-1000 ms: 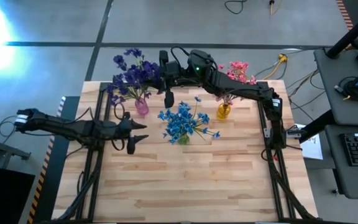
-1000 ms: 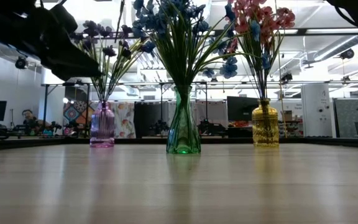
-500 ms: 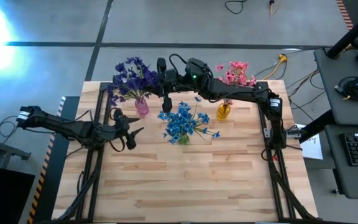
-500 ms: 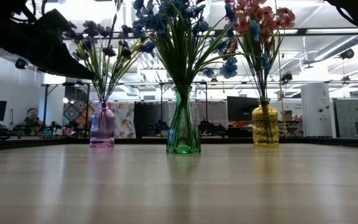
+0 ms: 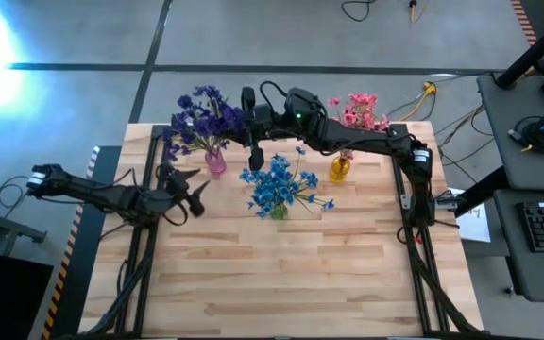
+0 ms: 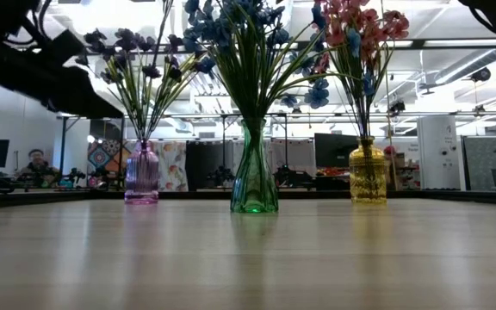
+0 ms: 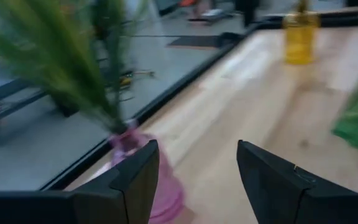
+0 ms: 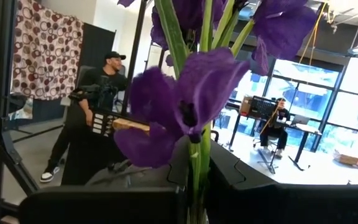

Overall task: Sort flowers into vase by color
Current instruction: Put the violet flowers into the violet vase

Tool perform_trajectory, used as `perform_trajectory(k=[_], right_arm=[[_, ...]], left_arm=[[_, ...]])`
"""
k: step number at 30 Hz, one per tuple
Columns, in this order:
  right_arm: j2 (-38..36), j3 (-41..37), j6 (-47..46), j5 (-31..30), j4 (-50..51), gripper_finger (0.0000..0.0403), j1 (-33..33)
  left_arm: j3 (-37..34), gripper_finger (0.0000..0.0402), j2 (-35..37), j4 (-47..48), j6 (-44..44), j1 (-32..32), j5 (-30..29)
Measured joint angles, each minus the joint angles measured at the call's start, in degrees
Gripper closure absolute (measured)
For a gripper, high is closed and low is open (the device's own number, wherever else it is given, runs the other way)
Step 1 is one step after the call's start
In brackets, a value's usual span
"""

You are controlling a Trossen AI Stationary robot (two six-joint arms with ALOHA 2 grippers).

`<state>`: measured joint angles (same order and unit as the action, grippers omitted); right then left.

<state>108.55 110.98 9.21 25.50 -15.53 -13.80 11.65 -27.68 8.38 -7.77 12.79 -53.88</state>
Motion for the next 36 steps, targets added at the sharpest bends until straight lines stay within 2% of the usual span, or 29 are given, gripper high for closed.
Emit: perform_trajectory(k=[3, 10, 19, 24, 30, 36], right_arm=[[0.0, 0.0, 0.8, 0.0, 0.0, 0.0386, 0.0], [0.0, 0.0, 0.8, 0.0, 0.2, 0.0385, -0.1], [0.0, 0.1, 0.7, -0.1, 0.2, 0.0385, -0.1], [0.0, 0.1, 0.9, -0.1, 0.2, 0.0385, -0.1], [0.1, 0.1, 1.9, -0.1, -0.2, 0.0385, -0.2], [0.2, 0.0, 2.0, -0.1, -0.2, 0.0385, -0.5]], left_arm=[[-1.6, 0.0201, 0.3, -0.8, -3.2, 0.0, -4.7], [-3.3, 0.0196, -1.1, -0.7, -6.0, 0.0, -9.0], [-6.0, 0.0117, -3.2, -0.9, -15.8, 0.0, -14.2], [-6.2, 0.0084, -5.0, -2.3, -17.0, 0.0, -14.5], [-6.3, 0.0075, -7.9, -4.7, -17.0, 0.0, -14.4], [-6.3, 0.0074, -12.1, -14.3, -13.7, 0.0, -9.1]])
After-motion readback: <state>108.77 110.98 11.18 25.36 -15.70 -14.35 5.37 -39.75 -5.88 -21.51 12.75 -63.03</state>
